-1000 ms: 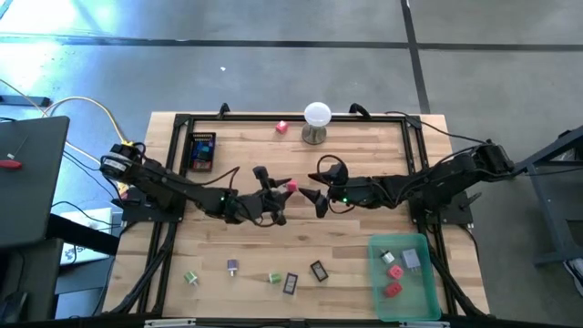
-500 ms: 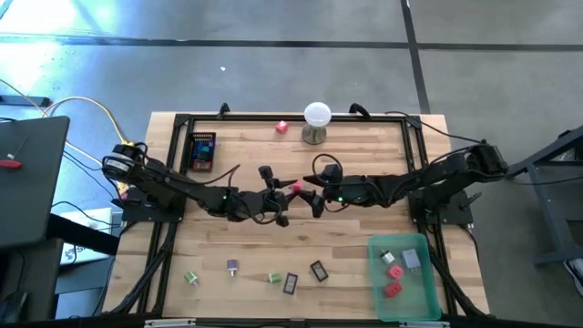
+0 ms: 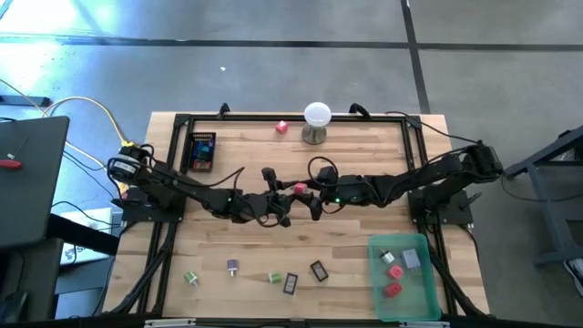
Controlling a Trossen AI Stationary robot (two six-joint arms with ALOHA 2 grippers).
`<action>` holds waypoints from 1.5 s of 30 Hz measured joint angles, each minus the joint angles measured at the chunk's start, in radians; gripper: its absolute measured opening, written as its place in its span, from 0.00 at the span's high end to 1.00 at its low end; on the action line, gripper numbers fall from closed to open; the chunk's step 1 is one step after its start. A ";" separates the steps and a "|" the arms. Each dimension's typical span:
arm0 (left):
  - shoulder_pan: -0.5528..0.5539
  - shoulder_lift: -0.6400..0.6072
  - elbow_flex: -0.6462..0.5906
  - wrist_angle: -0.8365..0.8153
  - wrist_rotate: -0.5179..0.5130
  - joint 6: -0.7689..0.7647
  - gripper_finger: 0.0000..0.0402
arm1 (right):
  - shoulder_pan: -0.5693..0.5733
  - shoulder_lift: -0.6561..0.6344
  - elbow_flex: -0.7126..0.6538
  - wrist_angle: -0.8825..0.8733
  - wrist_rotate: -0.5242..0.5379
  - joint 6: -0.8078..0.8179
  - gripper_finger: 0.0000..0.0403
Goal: Pick & Place Office items
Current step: Put the white and pink charger adapter into the green bin
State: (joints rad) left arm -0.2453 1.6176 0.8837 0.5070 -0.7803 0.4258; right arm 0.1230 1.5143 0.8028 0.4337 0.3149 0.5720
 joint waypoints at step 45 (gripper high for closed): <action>-0.069 -0.001 0.000 -0.302 0.051 -0.110 0.38 | 0.680 -0.332 0.000 -0.617 0.507 0.192 0.70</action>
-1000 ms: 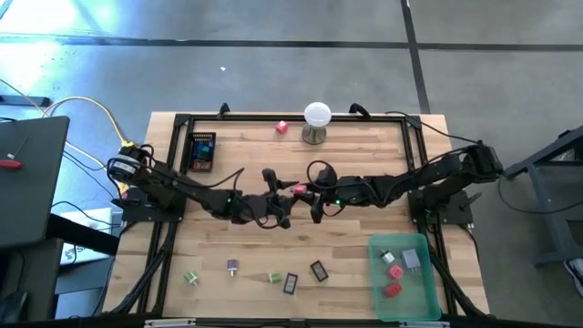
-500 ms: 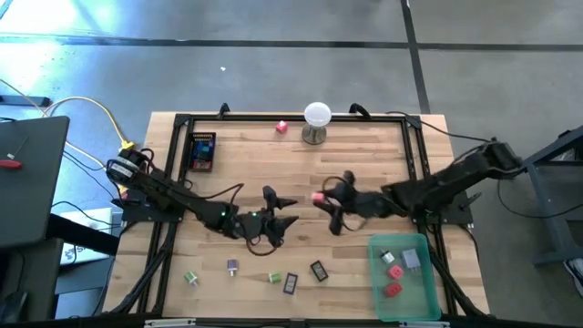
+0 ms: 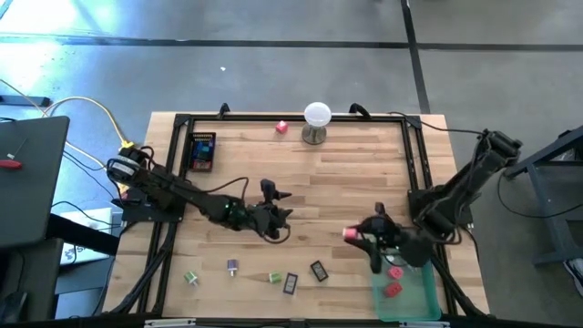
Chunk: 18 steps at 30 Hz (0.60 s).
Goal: Pick & Place Office items
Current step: Put the white and pink charger adapter into the green bin
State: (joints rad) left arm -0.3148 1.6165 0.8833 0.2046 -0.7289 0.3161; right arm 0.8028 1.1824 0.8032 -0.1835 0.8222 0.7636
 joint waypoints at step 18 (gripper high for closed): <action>0.005 0.000 0.000 0.036 0.211 -0.020 0.38 | 0.212 0.084 0.000 -0.227 -0.009 0.795 0.70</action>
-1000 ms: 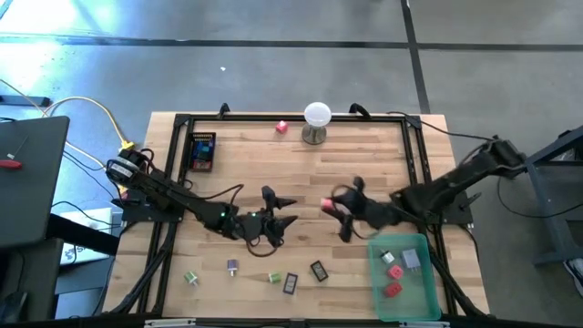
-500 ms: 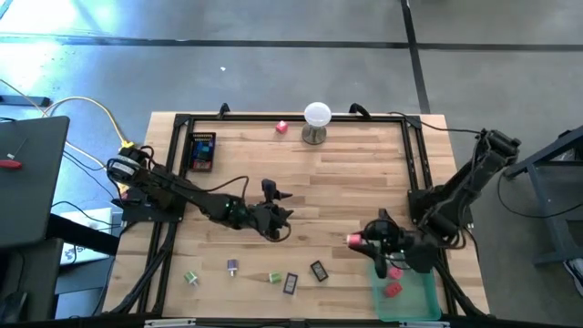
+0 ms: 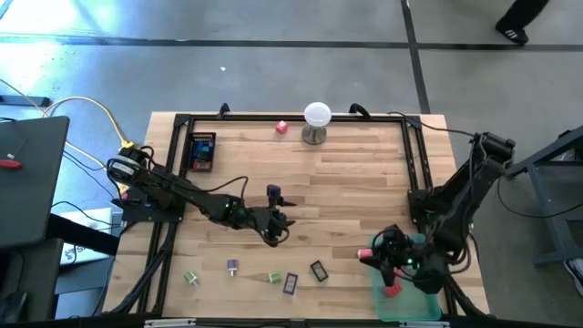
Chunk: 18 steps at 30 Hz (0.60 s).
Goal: Pick & Place Office items
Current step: Put the white and pink charger adapter into the green bin
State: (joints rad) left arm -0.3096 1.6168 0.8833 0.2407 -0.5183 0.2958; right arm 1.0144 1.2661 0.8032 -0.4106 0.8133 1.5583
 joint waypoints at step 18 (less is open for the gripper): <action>-0.002 0.000 0.000 0.019 0.033 -0.009 0.38 | 0.098 0.049 0.000 -0.191 -0.140 0.406 0.70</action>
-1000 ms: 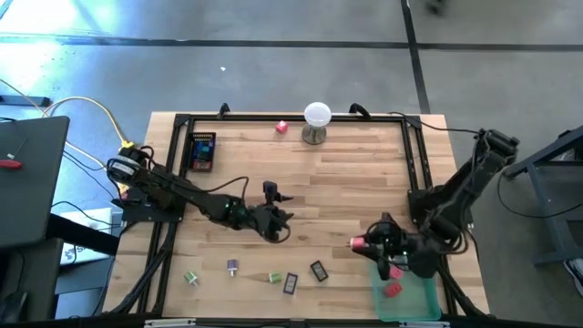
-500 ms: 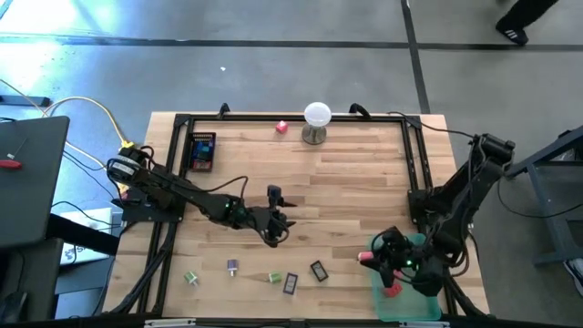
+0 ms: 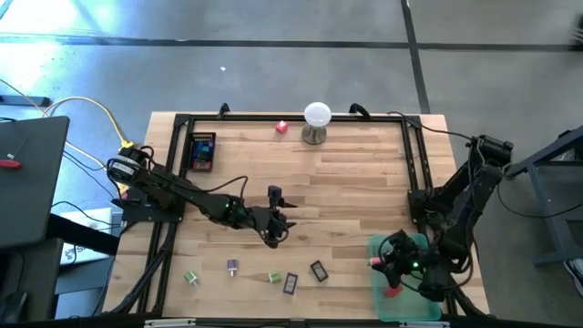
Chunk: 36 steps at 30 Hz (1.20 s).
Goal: Pick & Place Office items
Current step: Put the white and pink charger adapter into the green bin
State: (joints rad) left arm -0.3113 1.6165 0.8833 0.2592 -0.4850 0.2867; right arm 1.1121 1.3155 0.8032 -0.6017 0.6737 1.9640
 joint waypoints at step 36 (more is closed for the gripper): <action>0.000 0.000 0.000 0.018 -0.001 -0.016 0.38 | 0.018 0.086 0.000 -0.100 -0.364 0.257 0.70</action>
State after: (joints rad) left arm -0.3115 1.6165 0.8833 0.2771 -0.4862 0.2706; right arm 1.1297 1.4011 0.8028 -0.7013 0.3096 2.2208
